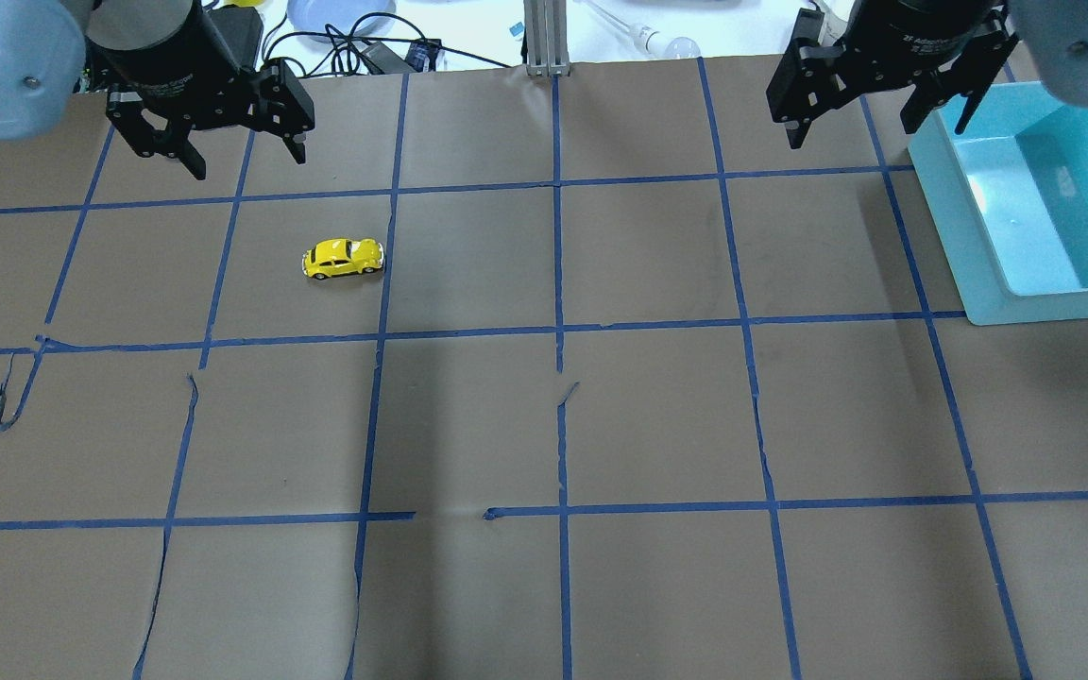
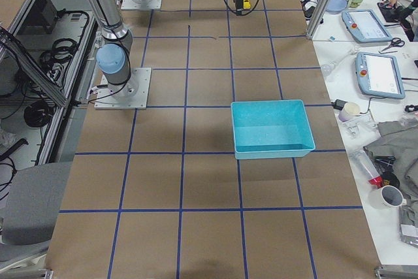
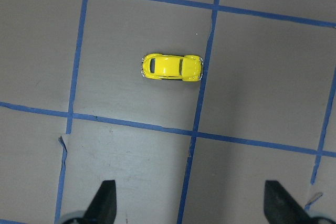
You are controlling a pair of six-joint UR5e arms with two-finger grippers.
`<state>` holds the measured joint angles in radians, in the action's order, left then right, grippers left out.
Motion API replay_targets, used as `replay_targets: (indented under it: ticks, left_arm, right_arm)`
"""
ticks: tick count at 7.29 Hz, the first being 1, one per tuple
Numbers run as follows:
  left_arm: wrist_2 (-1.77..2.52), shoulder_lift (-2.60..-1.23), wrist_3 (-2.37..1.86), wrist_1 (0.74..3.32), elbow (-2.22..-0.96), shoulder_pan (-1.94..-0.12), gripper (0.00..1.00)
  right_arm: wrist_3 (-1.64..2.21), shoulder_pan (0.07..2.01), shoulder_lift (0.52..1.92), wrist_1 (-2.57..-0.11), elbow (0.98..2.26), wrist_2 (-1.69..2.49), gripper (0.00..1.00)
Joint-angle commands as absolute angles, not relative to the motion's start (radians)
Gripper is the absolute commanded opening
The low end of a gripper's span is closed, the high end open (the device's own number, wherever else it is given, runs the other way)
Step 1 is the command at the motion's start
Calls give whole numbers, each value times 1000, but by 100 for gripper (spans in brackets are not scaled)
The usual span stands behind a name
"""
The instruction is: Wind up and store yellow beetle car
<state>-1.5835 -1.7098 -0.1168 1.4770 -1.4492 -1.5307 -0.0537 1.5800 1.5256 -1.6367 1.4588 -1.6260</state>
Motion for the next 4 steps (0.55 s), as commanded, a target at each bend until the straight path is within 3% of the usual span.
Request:
replay_targets:
  ticks: [1, 4]
  left_arm:
    - [-1578, -1698, -114, 1480, -1462, -1522, 100]
    - [-1583, -1690, -112, 1479, -1476, -1516, 100]
  right_arm:
    - [-54, 1580, 1525, -1637, 1459, -1626, 100]
    - [-54, 1580, 1526, -1637, 1459, -1626, 100]
